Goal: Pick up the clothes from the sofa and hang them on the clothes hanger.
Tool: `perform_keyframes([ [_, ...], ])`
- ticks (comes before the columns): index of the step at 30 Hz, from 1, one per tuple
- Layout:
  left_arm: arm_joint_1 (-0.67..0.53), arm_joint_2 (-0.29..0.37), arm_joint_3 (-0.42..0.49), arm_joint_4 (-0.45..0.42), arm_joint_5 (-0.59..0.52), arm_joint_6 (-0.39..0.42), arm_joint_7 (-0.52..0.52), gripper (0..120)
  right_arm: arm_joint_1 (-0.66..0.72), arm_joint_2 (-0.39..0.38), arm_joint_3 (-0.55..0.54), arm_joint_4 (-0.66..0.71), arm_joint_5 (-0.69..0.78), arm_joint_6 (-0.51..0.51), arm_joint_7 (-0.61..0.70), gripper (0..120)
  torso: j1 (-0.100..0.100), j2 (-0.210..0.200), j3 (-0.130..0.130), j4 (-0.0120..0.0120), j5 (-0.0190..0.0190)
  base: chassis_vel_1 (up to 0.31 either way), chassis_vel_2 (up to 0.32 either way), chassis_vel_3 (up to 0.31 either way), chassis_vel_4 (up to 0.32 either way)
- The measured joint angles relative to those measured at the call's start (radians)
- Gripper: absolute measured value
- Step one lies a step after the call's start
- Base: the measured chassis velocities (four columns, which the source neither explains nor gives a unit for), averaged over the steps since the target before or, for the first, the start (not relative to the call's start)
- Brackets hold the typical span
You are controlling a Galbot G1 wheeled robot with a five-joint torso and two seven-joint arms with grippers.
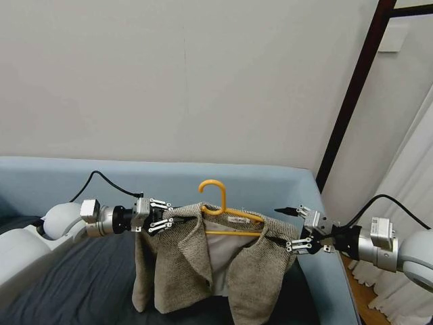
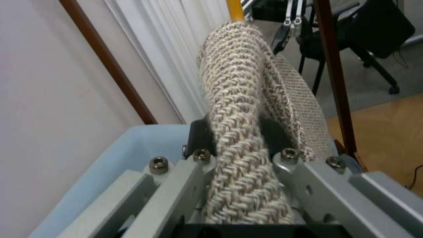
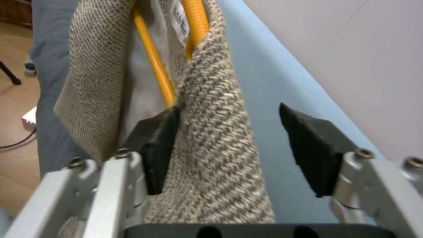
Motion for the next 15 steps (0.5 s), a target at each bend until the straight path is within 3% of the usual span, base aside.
perform_keyframes([
  [8, 0.003, -0.004, 0.0, -0.015, 0.001, 0.001, -0.002, 8, -0.01, 0.004, -0.005, 0.026, -0.013, -0.002, -0.002, 32, 0.0, 0.0, 0.0, 0.0001, -0.0001, 0.0, 0.0, 0.0, 0.0],
  [10, 0.006, -0.005, -0.001, -0.016, 0.007, 0.001, -0.001, 8, -0.01, 0.003, -0.006, 0.026, -0.012, -0.002, -0.002, 21, 0.0, 0.0, 0.0, 0.0001, -0.0001, 0.0, 0.0, 0.0, 0.0],
  [15, 0.021, -0.005, -0.015, -0.014, 0.017, -0.003, -0.001, 8, -0.012, 0.0, -0.006, 0.025, -0.005, 0.004, -0.003, 11, 0.0, 0.0, 0.0, 0.0001, -0.0002, 0.0, 0.0, 0.0, 0.0],
])
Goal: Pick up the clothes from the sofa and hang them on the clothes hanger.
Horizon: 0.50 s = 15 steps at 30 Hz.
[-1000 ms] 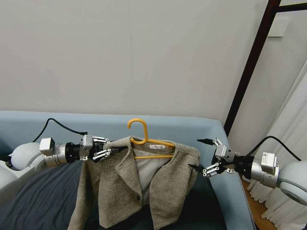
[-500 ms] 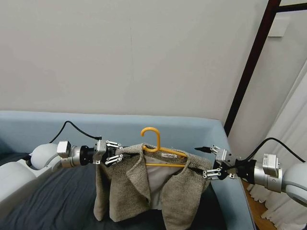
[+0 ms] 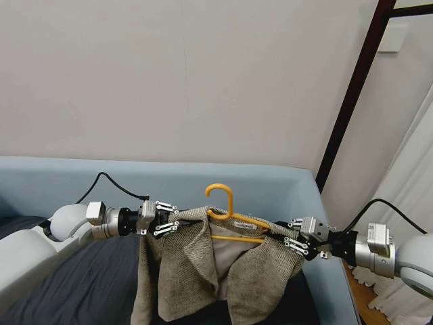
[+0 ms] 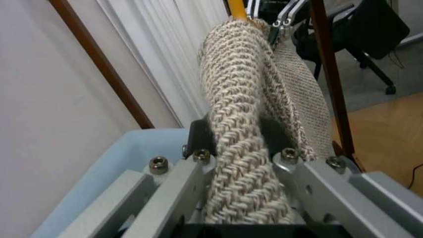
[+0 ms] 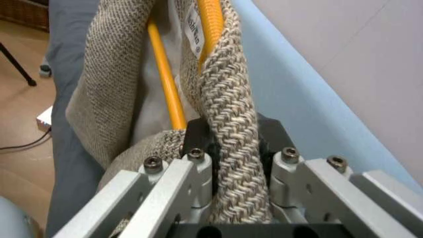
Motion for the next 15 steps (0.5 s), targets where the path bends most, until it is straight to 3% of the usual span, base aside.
perform_keyframes([
  [6, 0.001, 0.002, -0.004, -0.004, 0.015, 0.0, -0.017, 8, -0.005, 0.006, -0.005, 0.007, -0.006, 0.012, 0.043, 11, 0.0, 0.0, 0.0, -0.0001, 0.0, 0.0, 0.0, 0.0, 0.0],
  [15, 0.052, 0.012, -0.068, -0.019, 0.026, 0.003, -0.063, 39, -0.014, 0.012, -0.006, 0.015, -0.009, 0.051, 0.092, 11, 0.0, 0.0, 0.0, -0.0001, 0.0, 0.0, 0.0, 0.0, 0.0],
])
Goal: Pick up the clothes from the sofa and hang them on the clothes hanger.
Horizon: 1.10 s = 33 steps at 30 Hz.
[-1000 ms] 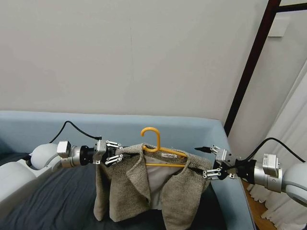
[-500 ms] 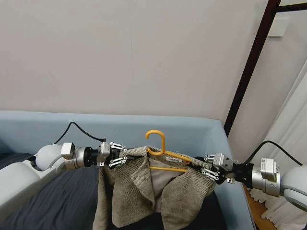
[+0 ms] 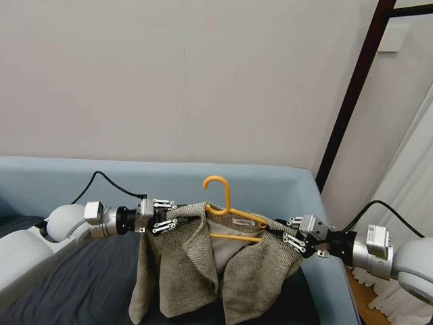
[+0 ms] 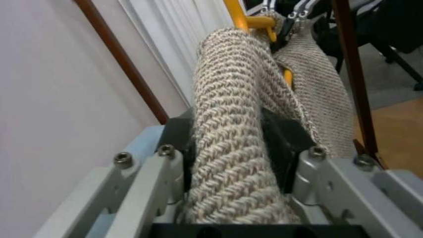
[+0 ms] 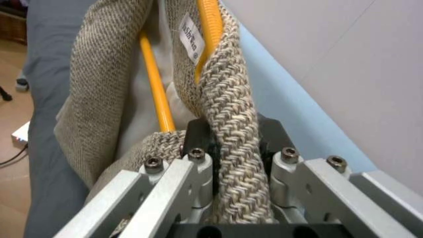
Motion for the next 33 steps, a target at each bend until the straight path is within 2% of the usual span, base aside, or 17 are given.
perform_keyframes([
  [2, 0.031, 0.003, -0.04, -0.005, 0.001, 0.0, -0.015, 49, -0.001, -0.003, 0.0, -0.001, -0.001, 0.009, 0.001, 11, 0.0, 0.0, 0.0, -0.0001, 0.0, 0.0, 0.0, 0.0, 0.0],
  [3, 0.031, 0.003, -0.04, -0.005, 0.001, 0.0, -0.015, 49, -0.001, -0.003, 0.0, -0.001, -0.001, 0.009, 0.001, 11, 0.0, 0.0, 0.0, -0.0001, 0.0, 0.0, 0.0, 0.0, 0.0],
  [7, 0.126, 0.022, -0.145, -0.025, 0.001, 0.005, -0.042, 67, -0.005, 0.006, -0.001, -0.01, 0.003, 0.012, 0.013, 10, 0.0, 0.0, 0.0, 0.0, -0.0001, 0.0, 0.0, 0.0, 0.0],
  [8, 0.126, 0.022, -0.145, -0.025, 0.001, 0.005, -0.042, 67, -0.005, 0.006, -0.001, -0.01, 0.003, 0.012, 0.013, 10, 0.0, 0.0, 0.0, 0.0, -0.0001, 0.0, 0.0, 0.0, 0.0],
  [12, 0.197, 0.043, -0.211, -0.045, -0.007, 0.0, -0.095, 84, -0.01, 0.035, -0.002, -0.011, 0.035, -0.005, 0.043, 10, 0.0, 0.0, 0.0, 0.0003, 0.0, 0.0, 0.0, 0.0, 0.0],
  [13, 0.197, 0.043, -0.211, -0.045, -0.007, 0.0, -0.095, 84, -0.01, 0.035, -0.002, -0.011, 0.035, -0.005, 0.043, 10, 0.0, 0.0, 0.0, 0.0003, 0.0, 0.0, 0.0, 0.0, 0.0],
  [17, 0.227, 0.043, -0.257, -0.07, -0.014, 0.001, -0.203, 98, -0.015, 0.061, -0.002, -0.004, 0.065, -0.026, 0.093, 10, 0.0, 0.0, 0.0, -0.0001, 0.0, 0.0, 0.0, 0.0, 0.0],
  [22, 0.311, 0.032, -0.291, -0.14, -0.008, 0.006, -0.354, 100, -0.009, 0.085, 0.006, 0.005, 0.103, -0.071, 0.175, 10, 0.0, 0.0, 0.0, 0.0001, 0.0002, 0.0, 0.0, 0.0, 0.0],
  [24, 0.333, 0.023, -0.294, -0.158, 0.002, 0.007, -0.375, 100, -0.006, 0.09, 0.01, 0.01, 0.111, -0.085, 0.2, 10, 0.0, 0.0, 0.0, 0.0002, 0.0, 0.0, 0.0, 0.0, 0.0],
  [27, 0.389, -0.021, -0.3, -0.205, 0.028, 0.017, -0.438, 100, -0.004, 0.106, 0.027, 0.05, 0.163, -0.159, 0.295, 10, 0.0, 0.0, 0.0, 0.0, 0.0, 0.0, 0.0, 0.0, 0.0],
  [33, 0.407, -0.085, -0.271, -0.2, 0.051, 0.056, -0.553, 100, -0.002, 0.125, 0.048, 0.14, 0.248, -0.262, 0.428, 10, 0.0, 0.0, 0.0, 0.0001, 0.0, 0.0, 0.0, 0.0, 0.0],
])
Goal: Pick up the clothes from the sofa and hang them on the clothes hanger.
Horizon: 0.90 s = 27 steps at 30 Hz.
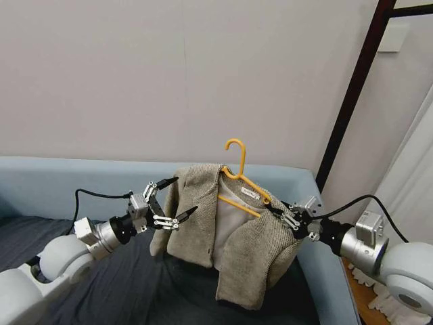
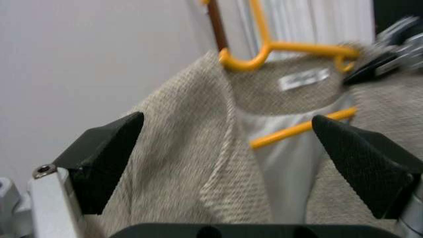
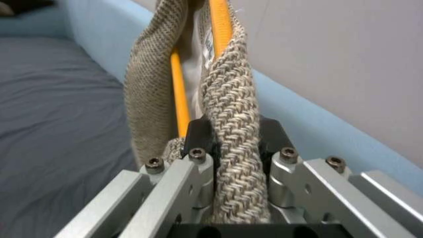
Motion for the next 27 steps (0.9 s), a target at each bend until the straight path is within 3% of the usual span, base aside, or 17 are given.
perform_keyframes([
  [5, -0.014, -0.042, 0.03, 0.029, -0.009, 0.042, -0.094, 100, 0.004, 0.001, 0.004, 0.035, 0.019, -0.026, 0.039, 10, 0.0, 0.0, 0.0, -0.0001, 0.0, 0.0, 0.0, 0.0, 0.0],
  [10, -0.031, -0.079, 0.069, 0.051, -0.037, 0.071, -0.12, 100, 0.009, 0.001, 0.005, 0.052, 0.026, -0.035, 0.053, 10, 0.0, 0.0, 0.0, 0.0, 0.0001, 0.0, 0.0, 0.0, 0.0],
  [23, -0.079, -0.151, 0.136, 0.082, -0.138, 0.11, -0.068, 100, 0.015, -0.005, 0.003, 0.076, 0.03, -0.034, 0.043, 10, 0.0, 0.0, 0.0, 0.0, 0.0002, 0.0, 0.0, 0.0, 0.0],
  [27, -0.089, -0.166, 0.154, 0.098, -0.14, 0.11, -0.055, 91, 0.017, -0.006, 0.003, 0.077, 0.03, -0.033, 0.04, 10, 0.0, 0.0, 0.0, -0.0001, 0.0001, 0.0, 0.0, 0.0, 0.0],
])
